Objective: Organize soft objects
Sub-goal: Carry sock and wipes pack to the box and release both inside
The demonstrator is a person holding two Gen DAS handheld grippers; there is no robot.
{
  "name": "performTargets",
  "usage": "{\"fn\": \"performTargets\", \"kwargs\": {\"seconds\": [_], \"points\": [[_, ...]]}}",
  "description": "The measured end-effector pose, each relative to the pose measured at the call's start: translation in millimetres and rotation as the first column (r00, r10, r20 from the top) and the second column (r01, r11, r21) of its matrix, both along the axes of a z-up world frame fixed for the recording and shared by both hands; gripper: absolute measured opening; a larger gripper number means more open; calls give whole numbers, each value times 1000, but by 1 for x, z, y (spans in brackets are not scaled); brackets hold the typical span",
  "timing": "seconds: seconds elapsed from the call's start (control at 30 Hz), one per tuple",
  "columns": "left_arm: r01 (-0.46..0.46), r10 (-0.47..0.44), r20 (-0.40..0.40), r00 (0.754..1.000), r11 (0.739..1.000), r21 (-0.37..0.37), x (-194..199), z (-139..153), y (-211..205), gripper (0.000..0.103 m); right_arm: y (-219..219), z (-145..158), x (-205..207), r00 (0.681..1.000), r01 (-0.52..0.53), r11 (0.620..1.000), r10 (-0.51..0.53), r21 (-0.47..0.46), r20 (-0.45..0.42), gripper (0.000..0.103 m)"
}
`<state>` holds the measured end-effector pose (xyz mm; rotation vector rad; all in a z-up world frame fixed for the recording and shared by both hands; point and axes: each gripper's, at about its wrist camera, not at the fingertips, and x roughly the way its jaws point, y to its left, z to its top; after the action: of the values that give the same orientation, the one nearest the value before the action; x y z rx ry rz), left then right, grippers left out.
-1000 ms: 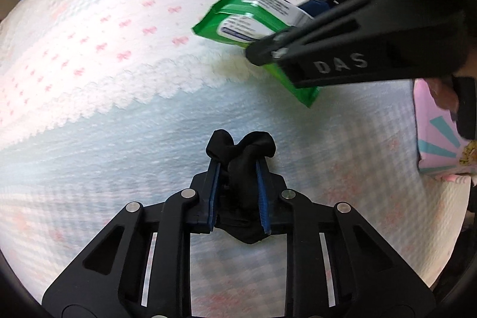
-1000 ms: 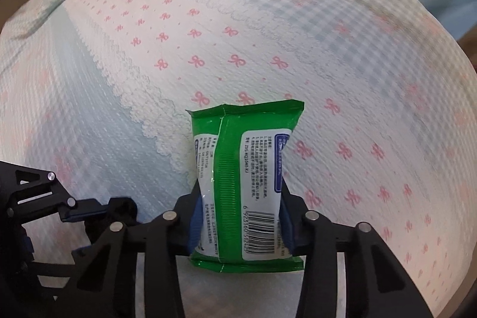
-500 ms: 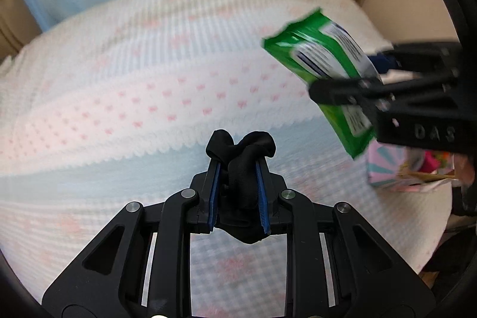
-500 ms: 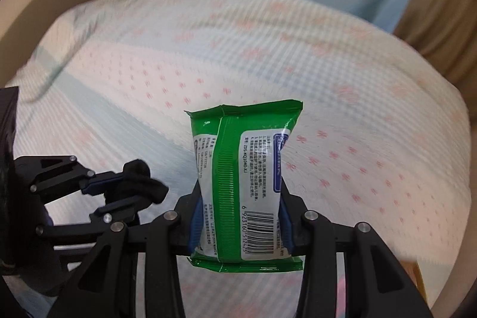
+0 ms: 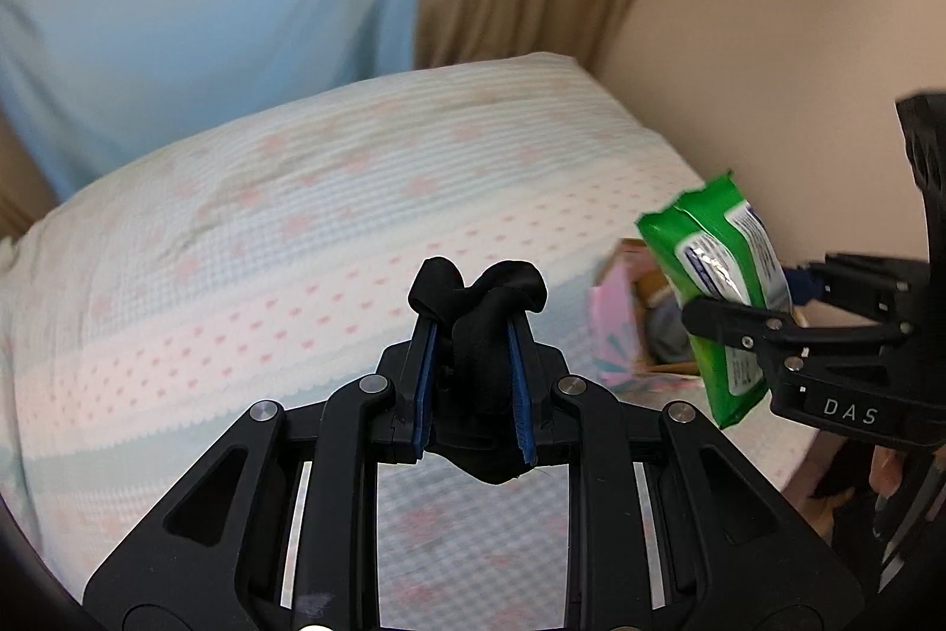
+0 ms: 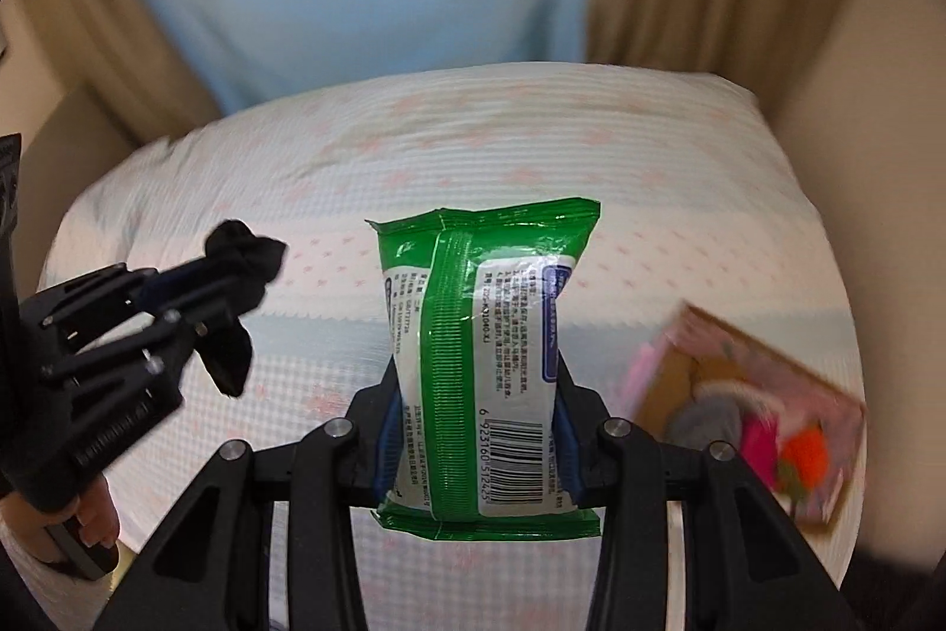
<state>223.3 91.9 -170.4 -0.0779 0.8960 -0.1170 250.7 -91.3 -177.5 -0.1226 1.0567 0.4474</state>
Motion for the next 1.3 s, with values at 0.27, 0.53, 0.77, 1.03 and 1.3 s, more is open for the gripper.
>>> {"fn": "performTargets", "kwargs": {"seconds": [0.27, 0.53, 0.77, 1.03, 1.3], "points": [[124, -124, -9, 992, 992, -35, 18, 18, -85, 19, -113, 15, -12, 975, 219, 975, -219, -21, -17, 39], [148, -152, -85, 985, 988, -46, 56, -3, -173, 19, -208, -2, 14, 945, 320, 947, -320, -7, -76, 39], [119, -126, -234, 964, 992, -41, 104, -68, -234, 19, -271, -37, 54, 925, 351, 936, -347, -2, -152, 39], [96, -92, -358, 929, 995, -4, 151, -134, -285, 19, -302, -100, 105, 890, 342, 940, -322, 7, -322, 39], [49, -33, -484, 875, 999, 21, 165, -194, -293, 19, -306, -162, 139, 839, 315, 949, -273, 11, -471, 39]]}}
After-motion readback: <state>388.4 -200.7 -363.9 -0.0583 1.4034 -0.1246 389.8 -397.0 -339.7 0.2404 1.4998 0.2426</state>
